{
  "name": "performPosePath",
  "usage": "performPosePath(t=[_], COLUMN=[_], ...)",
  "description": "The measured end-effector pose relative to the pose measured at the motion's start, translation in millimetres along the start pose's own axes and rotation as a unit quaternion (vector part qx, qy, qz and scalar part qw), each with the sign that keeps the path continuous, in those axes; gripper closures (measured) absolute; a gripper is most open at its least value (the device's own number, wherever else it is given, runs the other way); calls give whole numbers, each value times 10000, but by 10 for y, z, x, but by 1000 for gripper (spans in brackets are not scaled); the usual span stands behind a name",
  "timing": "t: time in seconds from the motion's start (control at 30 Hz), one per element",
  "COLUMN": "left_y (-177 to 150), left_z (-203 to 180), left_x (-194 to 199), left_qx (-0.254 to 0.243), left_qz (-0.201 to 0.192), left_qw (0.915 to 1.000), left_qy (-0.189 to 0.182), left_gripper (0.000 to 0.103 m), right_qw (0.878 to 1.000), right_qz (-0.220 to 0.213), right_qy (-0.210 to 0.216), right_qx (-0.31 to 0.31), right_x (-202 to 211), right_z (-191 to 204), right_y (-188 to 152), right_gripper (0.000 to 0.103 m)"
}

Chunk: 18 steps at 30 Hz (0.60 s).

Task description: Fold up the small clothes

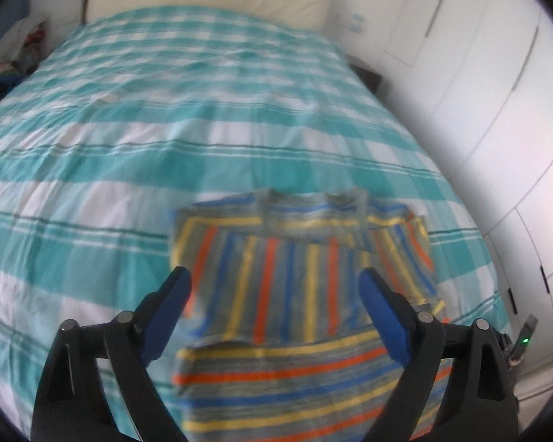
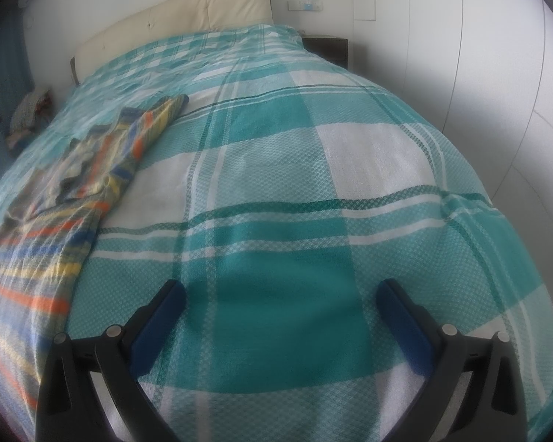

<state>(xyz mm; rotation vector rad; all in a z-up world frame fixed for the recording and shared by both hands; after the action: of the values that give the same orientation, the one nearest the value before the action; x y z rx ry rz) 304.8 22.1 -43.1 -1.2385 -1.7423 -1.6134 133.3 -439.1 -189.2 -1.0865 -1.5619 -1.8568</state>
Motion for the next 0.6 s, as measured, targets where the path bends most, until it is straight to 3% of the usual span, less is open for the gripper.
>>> performPosePath(t=[0.13, 0.23, 0.37, 0.5, 0.6], left_y=[-529, -939, -1330, -1493, -1612], left_z=[775, 1126, 1330, 1435, 1500], left_x=[174, 286, 350, 126, -39], left_qx=[225, 370, 738, 1209, 1282], left_qz=[282, 411, 297, 242, 205], left_qw=[9948, 9895, 9875, 9849, 9814], left_qy=[955, 1334, 1357, 1213, 1414], left_gripper=[9, 9, 8, 8, 8], right_qw=[10000, 10000, 10000, 10000, 10000], right_qz=[23, 29, 27, 16, 1], right_qy=[-37, -46, -61, -68, -43], right_qx=[29, 40, 52, 57, 47], right_x=[-6, -6, -7, -9, -4], right_z=[4, 1, 3, 1, -4], right_y=[-3, -7, -6, -3, 0], right_gripper=[1, 1, 1, 1, 1])
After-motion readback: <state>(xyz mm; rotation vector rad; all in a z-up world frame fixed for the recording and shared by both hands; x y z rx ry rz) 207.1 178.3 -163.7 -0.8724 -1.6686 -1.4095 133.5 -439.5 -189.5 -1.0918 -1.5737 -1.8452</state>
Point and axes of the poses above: each gripper's, at about its wrist camera, not at the fingertips, and x roughly against the way its jaws point, z to its left, y to its top, the point moved 4 cm from there along -x, roughly the way its jaws point, and after that the axes turned 6 degrees about z, right-handed, at the moved point
